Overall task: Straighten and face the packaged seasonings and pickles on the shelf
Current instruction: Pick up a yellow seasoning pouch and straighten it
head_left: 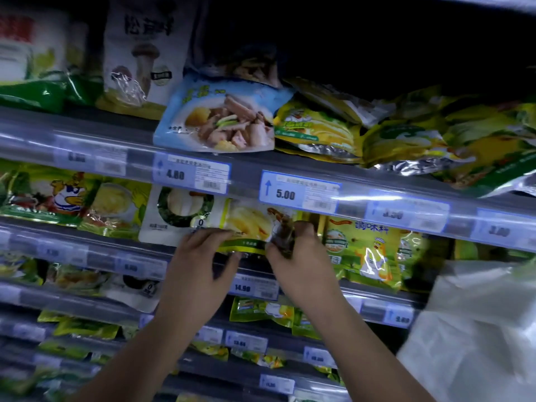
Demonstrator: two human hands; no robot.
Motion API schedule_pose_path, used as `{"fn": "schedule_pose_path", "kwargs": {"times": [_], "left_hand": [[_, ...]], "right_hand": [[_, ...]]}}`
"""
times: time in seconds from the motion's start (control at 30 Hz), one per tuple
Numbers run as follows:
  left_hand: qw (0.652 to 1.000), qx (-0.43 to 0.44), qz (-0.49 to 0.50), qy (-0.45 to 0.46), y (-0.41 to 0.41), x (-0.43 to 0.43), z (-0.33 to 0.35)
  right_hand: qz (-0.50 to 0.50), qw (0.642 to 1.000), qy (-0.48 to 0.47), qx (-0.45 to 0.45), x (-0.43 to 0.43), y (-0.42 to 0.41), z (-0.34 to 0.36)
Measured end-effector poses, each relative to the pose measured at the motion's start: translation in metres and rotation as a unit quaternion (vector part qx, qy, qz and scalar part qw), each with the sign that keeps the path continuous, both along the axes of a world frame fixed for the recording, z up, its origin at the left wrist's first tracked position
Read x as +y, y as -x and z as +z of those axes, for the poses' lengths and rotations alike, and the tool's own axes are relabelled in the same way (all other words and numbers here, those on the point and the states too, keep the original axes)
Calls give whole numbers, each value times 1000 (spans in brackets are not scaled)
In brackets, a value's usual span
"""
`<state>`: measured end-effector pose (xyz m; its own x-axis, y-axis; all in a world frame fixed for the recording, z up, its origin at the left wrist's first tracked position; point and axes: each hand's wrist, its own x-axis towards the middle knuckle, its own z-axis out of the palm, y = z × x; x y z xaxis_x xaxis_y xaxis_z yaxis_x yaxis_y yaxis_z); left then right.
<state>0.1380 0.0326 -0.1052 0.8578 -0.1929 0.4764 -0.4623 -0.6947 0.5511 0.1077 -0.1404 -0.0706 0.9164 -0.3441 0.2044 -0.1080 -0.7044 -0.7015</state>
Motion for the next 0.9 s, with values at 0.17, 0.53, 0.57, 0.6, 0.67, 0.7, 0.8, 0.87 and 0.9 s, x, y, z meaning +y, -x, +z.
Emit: {"fn": "schedule_pose_path", "kwargs": {"times": [0.17,0.53,0.57,0.6,0.67,0.7,0.8,0.87,0.9], "left_hand": [[999,12,-29,20,-6,6,-1],[986,90,-61,124,2,14,0],[979,105,-55,168,3,14,3],[969,124,-52,208,5,14,5],[952,170,-54,249,9,13,13],[946,193,-57,254,11,13,19],[930,262,-70,249,17,8,33],[903,330,-84,263,23,4,41],[884,361,-107,278,28,3,44]], "right_hand": [[-53,996,-31,70,4,-12,6],[-51,947,-316,20,-2,-3,15],[-49,948,-315,5,-4,2,17],[-52,947,-316,-1,-6,9,19],[-58,948,-311,-13,-11,25,23],[-60,947,-314,-25,-17,31,23],[-27,929,-368,-13,-29,55,31],[25,918,-396,21,-34,71,35],[70,911,-405,29,-35,78,32]]}}
